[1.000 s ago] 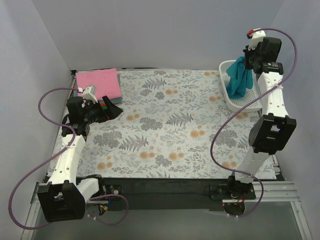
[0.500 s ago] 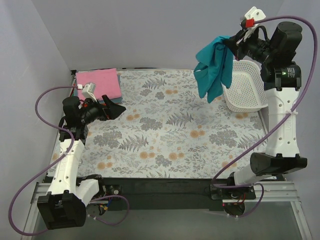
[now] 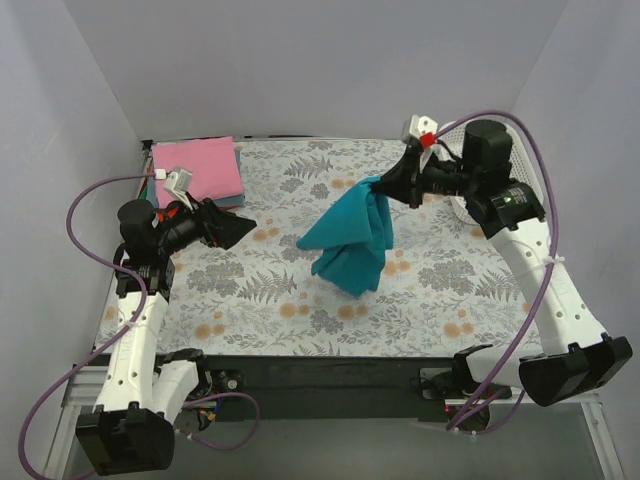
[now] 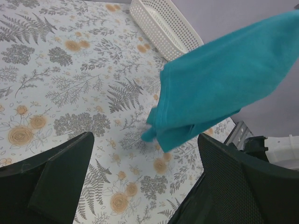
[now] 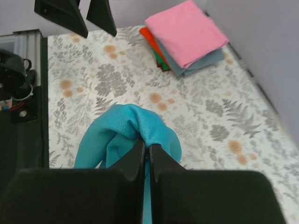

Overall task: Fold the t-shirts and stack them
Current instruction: Move the tshirt to the center of the board, then flatten the tshirt out

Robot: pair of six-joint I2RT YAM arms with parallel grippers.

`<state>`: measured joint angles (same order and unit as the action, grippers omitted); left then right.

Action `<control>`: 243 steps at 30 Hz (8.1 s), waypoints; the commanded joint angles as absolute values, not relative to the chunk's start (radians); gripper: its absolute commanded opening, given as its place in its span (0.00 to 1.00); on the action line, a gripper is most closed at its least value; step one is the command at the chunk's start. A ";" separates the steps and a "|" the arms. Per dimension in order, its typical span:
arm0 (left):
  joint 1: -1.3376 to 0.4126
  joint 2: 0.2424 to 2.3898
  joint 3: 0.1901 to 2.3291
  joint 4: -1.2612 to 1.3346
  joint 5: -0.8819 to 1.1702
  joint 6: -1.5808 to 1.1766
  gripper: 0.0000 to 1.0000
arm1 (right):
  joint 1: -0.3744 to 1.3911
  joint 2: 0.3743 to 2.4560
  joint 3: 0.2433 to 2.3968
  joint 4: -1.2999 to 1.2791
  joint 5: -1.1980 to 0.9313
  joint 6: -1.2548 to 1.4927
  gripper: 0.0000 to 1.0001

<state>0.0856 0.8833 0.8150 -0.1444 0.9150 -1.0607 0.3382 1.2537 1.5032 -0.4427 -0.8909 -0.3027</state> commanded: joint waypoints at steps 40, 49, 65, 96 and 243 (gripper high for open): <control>-0.621 1.436 0.828 -0.302 0.548 -1.226 0.71 | 0.534 1.466 1.083 -0.535 -0.546 -0.683 0.70; -0.670 1.562 0.850 -0.222 0.548 -1.244 0.54 | 0.594 1.614 1.207 -0.540 -0.529 -0.756 0.71; -0.676 1.534 0.781 -0.143 0.614 -1.275 0.00 | 0.632 1.856 1.353 -0.617 -0.827 -0.965 0.72; -0.443 1.164 0.863 -0.460 0.357 -1.088 0.00 | 0.310 1.586 1.511 -0.476 -0.733 -0.617 0.01; -0.279 2.187 1.634 -0.413 0.284 -0.865 0.58 | 0.407 1.850 1.262 -0.569 -0.210 -0.588 0.53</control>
<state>-0.2745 2.1532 1.5711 -0.3565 0.2779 -0.8795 0.4011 1.8458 1.2488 -0.5995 -0.2302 -0.6022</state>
